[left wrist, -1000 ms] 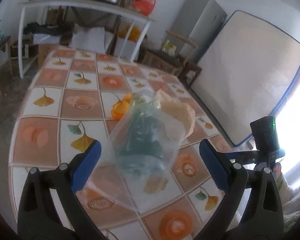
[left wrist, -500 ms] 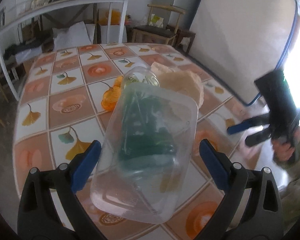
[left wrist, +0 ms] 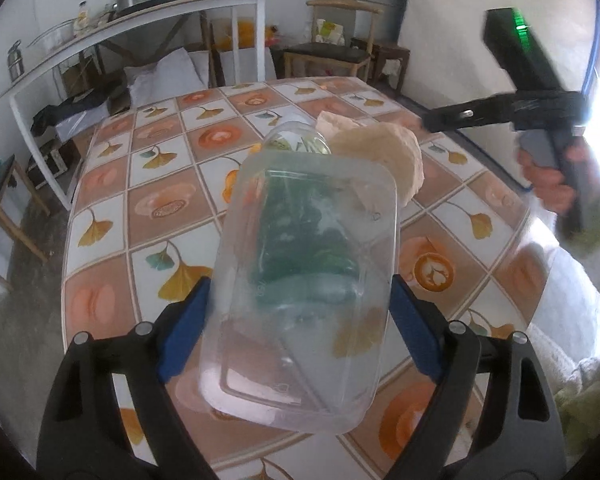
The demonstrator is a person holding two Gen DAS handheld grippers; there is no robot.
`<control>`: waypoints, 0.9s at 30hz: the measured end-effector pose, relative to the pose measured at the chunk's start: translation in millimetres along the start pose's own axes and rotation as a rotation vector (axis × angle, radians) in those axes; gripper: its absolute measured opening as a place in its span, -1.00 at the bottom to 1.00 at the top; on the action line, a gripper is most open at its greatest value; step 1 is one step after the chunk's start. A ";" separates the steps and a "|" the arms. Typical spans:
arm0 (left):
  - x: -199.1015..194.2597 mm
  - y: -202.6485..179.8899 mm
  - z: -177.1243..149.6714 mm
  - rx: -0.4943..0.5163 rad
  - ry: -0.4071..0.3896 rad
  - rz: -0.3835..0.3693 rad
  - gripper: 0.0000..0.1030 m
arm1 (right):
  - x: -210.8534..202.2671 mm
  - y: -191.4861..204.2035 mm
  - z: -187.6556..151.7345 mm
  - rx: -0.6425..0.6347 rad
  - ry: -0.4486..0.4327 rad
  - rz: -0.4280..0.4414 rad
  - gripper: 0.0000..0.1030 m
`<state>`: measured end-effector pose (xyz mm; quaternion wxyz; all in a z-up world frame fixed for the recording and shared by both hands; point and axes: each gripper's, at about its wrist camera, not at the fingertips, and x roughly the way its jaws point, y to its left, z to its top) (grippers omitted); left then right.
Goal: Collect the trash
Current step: 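Grasp the clear plastic container with the left tool while the right tool grasps the tan cloth, then lift the container and cloth and carry them over the blue wastebasket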
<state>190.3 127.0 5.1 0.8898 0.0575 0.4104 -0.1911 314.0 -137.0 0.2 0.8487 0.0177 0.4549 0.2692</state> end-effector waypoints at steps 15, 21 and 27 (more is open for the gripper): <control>-38.3 9.7 -28.2 -0.145 -0.075 -0.057 0.59 | 93.5 -2.0 12.4 -0.357 0.170 -0.062 0.39; -49.4 8.2 -37.2 -0.199 -0.111 -0.066 0.59 | 82.4 -6.8 18.6 -0.289 0.125 -0.070 -0.52; -54.7 9.0 -45.8 -0.266 -0.137 -0.074 0.58 | 41.3 -4.3 33.8 -0.222 -0.020 -0.057 -0.77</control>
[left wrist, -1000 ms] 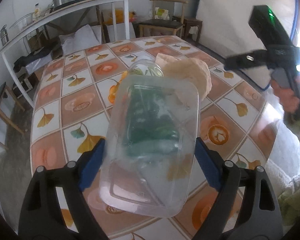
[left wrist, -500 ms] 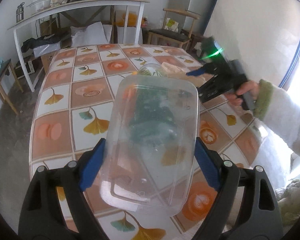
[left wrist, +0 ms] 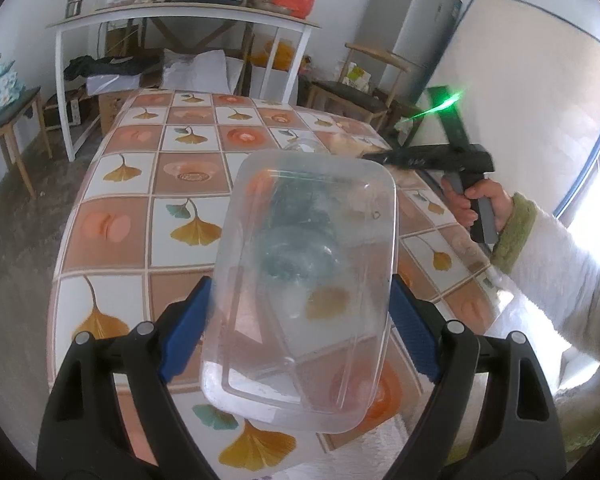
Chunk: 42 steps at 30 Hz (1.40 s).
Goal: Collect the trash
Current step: 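Lift the container and cloth and carry them over the blue wastebasket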
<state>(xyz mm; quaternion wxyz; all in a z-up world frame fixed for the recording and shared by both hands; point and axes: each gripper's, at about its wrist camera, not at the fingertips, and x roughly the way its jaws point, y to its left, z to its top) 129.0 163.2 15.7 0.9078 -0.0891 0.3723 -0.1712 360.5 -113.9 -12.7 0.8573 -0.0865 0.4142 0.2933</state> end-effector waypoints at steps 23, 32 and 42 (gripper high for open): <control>-32.3 -37.0 -40.1 -0.175 -0.090 -0.185 0.57 | -118.7 -23.9 -163.1 0.693 0.123 0.493 -0.80; -5.4 -58.5 -53.1 -0.172 -0.037 -0.206 0.57 | -96.5 -0.2 -176.4 0.362 0.132 -0.066 -0.75; 13.6 -69.4 -54.1 -0.149 -0.005 -0.218 0.57 | -87.3 10.8 -170.6 0.254 0.127 -0.039 -0.02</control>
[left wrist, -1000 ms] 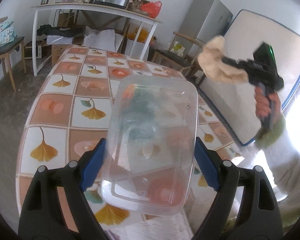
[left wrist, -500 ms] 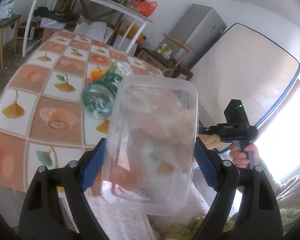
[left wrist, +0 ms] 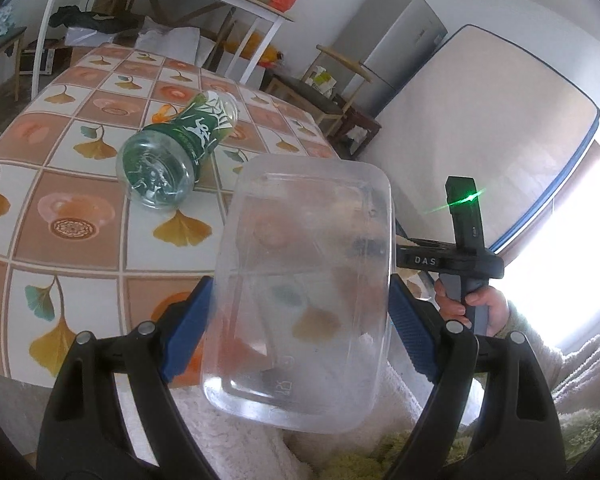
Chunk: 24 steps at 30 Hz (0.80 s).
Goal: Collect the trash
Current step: 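Lift the container and cloth and carry them over the blue wastebasket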
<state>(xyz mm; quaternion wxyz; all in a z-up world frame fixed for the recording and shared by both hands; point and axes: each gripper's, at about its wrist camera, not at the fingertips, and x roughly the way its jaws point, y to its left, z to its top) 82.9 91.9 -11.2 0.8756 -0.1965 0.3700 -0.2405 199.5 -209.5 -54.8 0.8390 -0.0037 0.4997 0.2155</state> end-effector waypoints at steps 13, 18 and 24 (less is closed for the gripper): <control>15.7 -3.3 -0.8 0.019 0.018 0.062 0.56 | -1.1 48.5 -19.2 -0.223 0.008 -0.033 -0.76; 25.6 -5.9 4.7 0.039 -0.005 0.119 0.56 | -1.8 54.4 -22.6 -0.221 -0.023 -0.075 -0.84; 43.6 -16.0 10.1 0.088 0.037 0.193 0.57 | -1.7 36.3 -17.5 -0.127 -0.043 -0.102 -0.85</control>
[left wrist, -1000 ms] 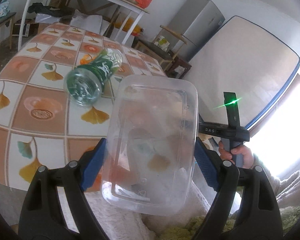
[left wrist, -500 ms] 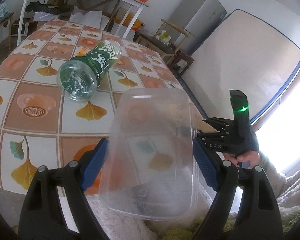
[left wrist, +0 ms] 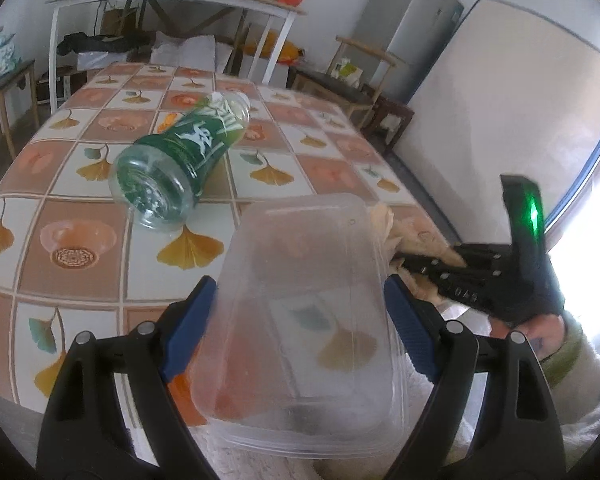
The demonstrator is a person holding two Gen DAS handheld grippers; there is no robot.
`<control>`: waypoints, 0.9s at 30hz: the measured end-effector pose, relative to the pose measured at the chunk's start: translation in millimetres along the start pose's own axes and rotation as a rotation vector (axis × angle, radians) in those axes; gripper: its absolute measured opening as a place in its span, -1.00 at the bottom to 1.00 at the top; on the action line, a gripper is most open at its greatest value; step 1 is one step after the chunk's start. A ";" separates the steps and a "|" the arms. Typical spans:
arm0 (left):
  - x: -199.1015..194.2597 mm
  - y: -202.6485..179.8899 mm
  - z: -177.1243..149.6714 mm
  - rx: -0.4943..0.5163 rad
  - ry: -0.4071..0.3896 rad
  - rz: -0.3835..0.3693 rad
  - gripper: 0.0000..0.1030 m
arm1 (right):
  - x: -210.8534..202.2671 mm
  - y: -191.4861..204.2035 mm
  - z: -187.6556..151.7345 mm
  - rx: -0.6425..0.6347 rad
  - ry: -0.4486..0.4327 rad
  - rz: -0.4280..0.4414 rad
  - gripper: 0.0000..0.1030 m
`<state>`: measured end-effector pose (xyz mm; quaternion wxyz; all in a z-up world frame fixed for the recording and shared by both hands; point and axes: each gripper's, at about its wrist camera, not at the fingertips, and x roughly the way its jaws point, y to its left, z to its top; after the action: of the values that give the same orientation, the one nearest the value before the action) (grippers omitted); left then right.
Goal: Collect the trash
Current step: 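Lift the container and cloth and carry them over the blue wastebasket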
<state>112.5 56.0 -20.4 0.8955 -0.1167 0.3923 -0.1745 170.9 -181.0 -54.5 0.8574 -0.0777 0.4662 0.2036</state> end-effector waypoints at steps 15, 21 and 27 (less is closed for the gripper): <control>31.6 -14.8 -2.8 0.064 0.163 0.152 0.68 | 1.8 -14.5 -1.1 0.062 -0.027 0.056 -0.85; 27.3 -19.4 -1.0 0.042 0.160 0.166 0.61 | -4.6 -34.4 -2.5 0.159 -0.072 0.134 -0.87; 21.1 -38.6 8.0 0.047 0.135 0.148 0.60 | -34.7 -62.0 -4.9 0.231 -0.152 0.159 -0.87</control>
<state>123.3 12.8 -15.7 0.8800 -0.0545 0.4553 -0.1243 176.5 -248.3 -31.9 0.8746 0.0742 0.4250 0.2213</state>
